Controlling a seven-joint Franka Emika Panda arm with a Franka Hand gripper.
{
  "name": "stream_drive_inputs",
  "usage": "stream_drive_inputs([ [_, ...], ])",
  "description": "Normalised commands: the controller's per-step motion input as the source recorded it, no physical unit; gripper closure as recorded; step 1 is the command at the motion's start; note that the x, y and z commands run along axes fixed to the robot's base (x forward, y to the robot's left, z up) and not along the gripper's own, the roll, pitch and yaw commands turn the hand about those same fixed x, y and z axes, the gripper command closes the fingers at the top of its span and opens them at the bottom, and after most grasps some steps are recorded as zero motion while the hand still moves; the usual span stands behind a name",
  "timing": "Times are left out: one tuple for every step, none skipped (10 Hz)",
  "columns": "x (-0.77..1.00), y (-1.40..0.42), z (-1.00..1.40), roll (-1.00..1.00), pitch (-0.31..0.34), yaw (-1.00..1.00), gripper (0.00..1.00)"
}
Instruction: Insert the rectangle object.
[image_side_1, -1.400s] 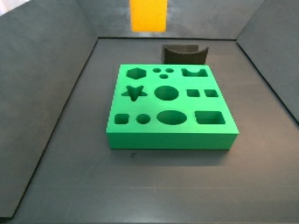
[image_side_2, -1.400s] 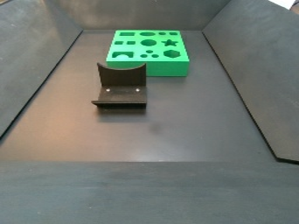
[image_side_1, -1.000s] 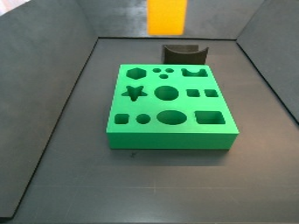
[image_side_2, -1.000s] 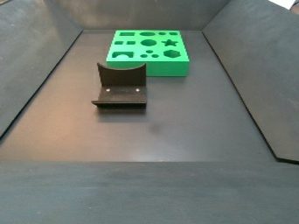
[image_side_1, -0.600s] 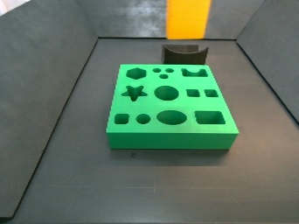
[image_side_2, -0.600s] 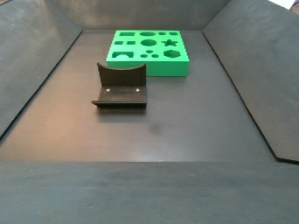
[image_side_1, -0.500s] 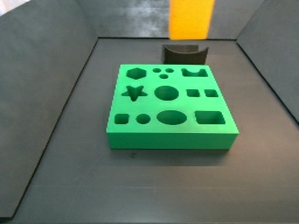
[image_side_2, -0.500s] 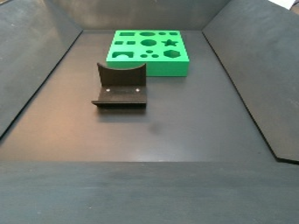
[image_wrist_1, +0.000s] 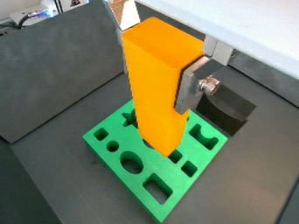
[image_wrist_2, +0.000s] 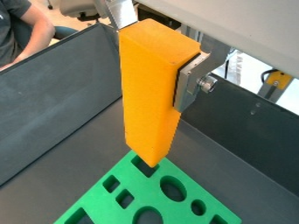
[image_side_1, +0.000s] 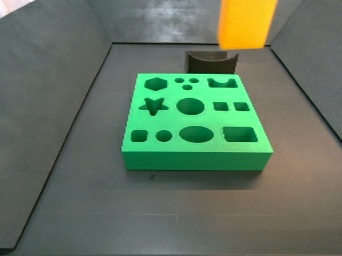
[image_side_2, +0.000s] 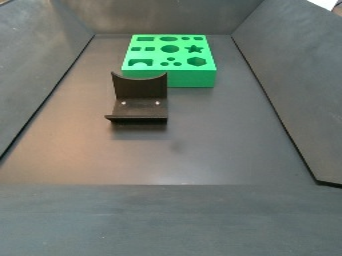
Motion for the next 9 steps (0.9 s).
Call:
stream_drive_inputs([
  [1.0, -0.01, -0.48, 0.07, 0.064, 0.0, 1.0],
  [1.0, -0.06, -0.69, 0.16, 0.213, 0.0, 1.0],
  [0.92, -0.11, -0.56, 0.12, 0.299, 0.0, 1.0],
  [0.89, -0.14, -0.53, 0.12, 0.321, 0.0, 1.0],
  [0.89, -0.13, -0.52, 0.11, 0.319, 0.0, 1.0],
  [0.89, -0.13, -0.52, 0.11, 0.32, 0.0, 1.0],
  [0.91, -0.15, -0.49, 0.1, 0.299, 0.0, 1.0],
  [0.93, -0.15, -0.44, 0.09, 0.277, 0.0, 1.0],
  [1.0, -0.12, -0.38, 0.12, 0.18, 0.0, 1.0],
])
